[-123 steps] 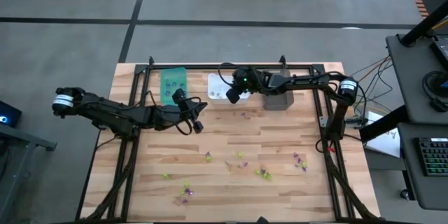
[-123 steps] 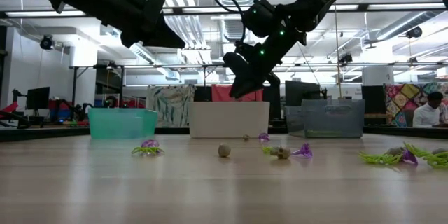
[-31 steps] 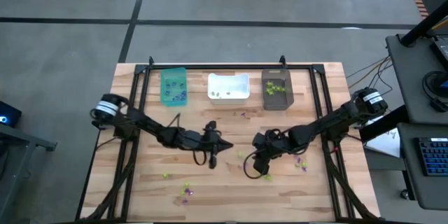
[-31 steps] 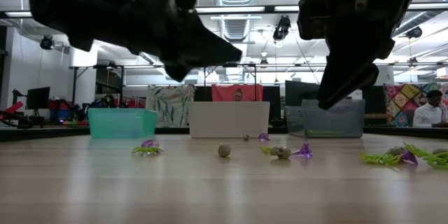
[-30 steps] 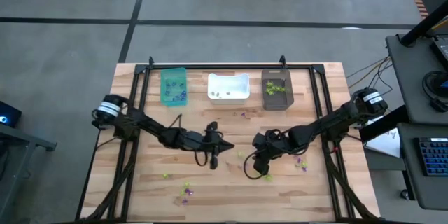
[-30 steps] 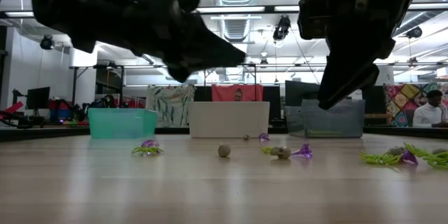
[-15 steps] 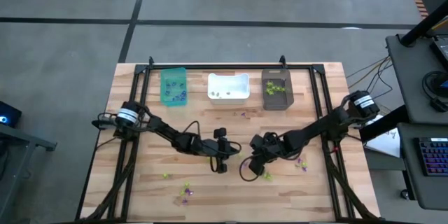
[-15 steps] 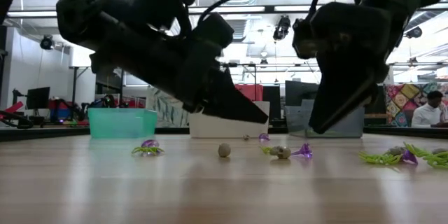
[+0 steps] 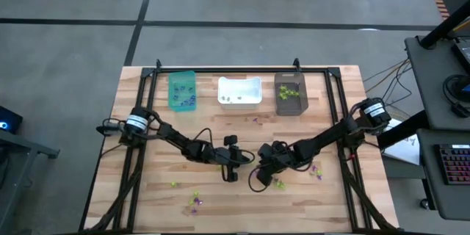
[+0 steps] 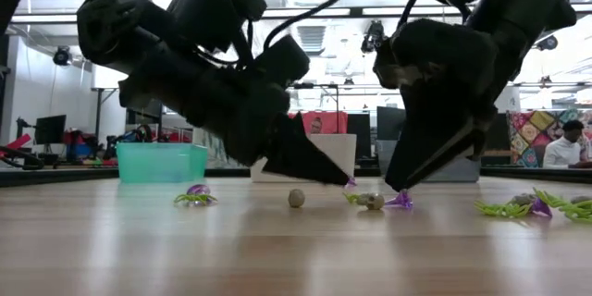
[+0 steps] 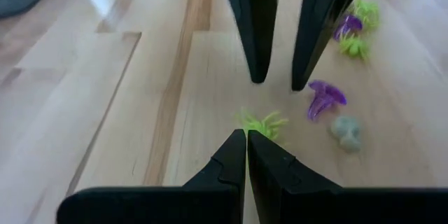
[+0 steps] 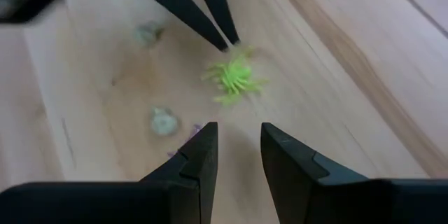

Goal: Sort Halloween decoration
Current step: Put the green spider toy into the black bin

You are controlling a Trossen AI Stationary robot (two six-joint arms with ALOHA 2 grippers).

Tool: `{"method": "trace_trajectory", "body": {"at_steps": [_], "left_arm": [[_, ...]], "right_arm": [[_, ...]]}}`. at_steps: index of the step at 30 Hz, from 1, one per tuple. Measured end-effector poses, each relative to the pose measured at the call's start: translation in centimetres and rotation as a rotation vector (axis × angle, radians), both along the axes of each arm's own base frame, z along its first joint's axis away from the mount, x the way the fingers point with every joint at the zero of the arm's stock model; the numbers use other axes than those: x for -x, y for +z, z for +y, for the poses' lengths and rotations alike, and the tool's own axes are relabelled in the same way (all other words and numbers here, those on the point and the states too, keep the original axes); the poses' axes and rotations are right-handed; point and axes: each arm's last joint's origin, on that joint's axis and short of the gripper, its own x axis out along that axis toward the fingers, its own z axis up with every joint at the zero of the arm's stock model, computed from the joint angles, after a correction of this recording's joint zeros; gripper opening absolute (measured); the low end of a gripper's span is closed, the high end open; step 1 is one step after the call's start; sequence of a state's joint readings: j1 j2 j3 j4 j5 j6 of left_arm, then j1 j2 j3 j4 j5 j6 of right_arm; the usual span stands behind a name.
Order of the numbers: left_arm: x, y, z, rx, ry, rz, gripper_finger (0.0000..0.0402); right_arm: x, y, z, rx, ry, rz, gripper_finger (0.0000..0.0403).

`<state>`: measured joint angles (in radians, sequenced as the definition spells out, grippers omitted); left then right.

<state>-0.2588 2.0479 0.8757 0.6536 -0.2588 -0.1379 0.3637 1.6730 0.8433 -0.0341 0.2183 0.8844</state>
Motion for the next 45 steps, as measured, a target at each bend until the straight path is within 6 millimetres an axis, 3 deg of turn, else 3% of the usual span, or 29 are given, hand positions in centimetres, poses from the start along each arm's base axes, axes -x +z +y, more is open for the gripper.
{"method": "trace_trajectory", "body": {"at_steps": [14, 23, 29, 38, 45], "left_arm": [[-0.1, -0.9, 0.0, -0.003, 0.010, 0.033, 0.0000], [-0.2, -1.2, 0.1, -0.001, 0.029, 0.038, 0.0000], [-0.2, -1.2, 0.1, 0.000, 0.030, 0.041, 0.0000], [-0.3, 0.7, -0.4, 0.000, -0.002, -0.039, 0.0000], [-0.9, 0.1, -0.4, -0.026, -0.010, -0.042, 0.0000]], "right_arm": [[-0.4, 0.4, 0.0, 0.089, 0.074, -0.064, 0.0103], [-0.4, 0.4, 0.0, 0.386, 0.333, -0.065, 0.0150], [-0.2, 0.1, -0.1, 0.489, 0.433, -0.019, 0.0156], [-0.1, 0.0, -0.1, 0.410, 0.394, -0.006, 0.0157], [0.0, 0.0, 0.0, 0.364, 0.372, -0.008, 0.0158]]}}
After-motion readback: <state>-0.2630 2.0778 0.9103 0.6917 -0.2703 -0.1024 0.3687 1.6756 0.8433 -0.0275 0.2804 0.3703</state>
